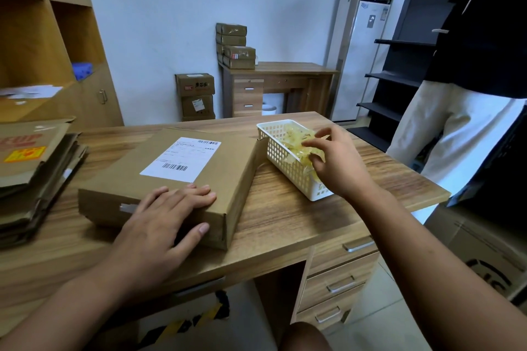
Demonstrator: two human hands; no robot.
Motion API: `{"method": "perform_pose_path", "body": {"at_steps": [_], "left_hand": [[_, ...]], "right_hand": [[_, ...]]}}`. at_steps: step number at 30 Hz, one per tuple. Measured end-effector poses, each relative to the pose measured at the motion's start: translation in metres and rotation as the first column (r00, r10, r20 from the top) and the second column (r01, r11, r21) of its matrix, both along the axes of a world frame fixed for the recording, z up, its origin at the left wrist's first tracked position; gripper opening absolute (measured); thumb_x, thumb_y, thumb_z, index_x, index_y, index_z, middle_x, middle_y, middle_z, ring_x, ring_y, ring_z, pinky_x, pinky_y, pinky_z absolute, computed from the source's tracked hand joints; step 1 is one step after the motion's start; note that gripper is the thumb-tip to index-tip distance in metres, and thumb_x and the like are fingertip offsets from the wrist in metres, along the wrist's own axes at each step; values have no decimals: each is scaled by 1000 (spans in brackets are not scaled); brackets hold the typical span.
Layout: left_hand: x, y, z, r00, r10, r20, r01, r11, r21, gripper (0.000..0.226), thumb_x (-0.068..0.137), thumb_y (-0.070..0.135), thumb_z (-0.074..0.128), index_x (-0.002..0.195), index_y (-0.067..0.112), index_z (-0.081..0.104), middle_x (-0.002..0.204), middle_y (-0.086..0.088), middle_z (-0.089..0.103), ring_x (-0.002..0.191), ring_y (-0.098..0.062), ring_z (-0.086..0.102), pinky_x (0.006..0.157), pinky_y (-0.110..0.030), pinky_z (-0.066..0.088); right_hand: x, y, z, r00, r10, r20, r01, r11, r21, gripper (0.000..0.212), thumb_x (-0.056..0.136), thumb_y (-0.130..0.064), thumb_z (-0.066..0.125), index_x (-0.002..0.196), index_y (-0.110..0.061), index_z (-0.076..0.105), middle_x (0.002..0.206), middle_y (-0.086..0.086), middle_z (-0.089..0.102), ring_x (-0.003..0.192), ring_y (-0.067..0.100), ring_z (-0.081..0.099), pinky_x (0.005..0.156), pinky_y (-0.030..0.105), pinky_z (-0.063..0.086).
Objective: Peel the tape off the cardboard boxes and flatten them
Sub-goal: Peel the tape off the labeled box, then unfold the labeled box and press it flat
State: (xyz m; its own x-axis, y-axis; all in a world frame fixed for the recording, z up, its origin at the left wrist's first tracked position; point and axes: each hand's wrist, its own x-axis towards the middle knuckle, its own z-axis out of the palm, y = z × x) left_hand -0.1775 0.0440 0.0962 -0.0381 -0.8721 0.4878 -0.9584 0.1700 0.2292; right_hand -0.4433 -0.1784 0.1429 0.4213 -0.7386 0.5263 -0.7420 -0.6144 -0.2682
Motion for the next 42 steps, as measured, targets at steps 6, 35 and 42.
{"method": "perform_pose_path", "body": {"at_steps": [6,35,42], "left_hand": [[1,0,-1,996,-9,84,6,999,39,60,90,64,44,147,45,37,153,30,32,144,10,21,122,-27,8],[59,37,9,923,228,311,-235,972,-17,72,83,33,77,148,23,48,151,3,49,136,-15,49,115,-37,35],[50,41,8,910,236,342,-211,971,-109,64,85,43,74,142,20,56,144,0,57,129,-14,56,106,-34,46]], "right_hand": [[9,28,11,978,82,192,-70,995,-67,28,97,-14,62,122,-19,71,119,2,58,119,21,49,101,24,34],[72,100,-43,796,605,-21,-596,790,145,75,82,-29,83,148,-27,48,158,-10,34,150,5,25,117,13,20],[62,83,-40,826,563,3,-544,796,264,78,89,-30,76,154,-40,35,166,-18,19,154,0,9,122,19,10]]}}
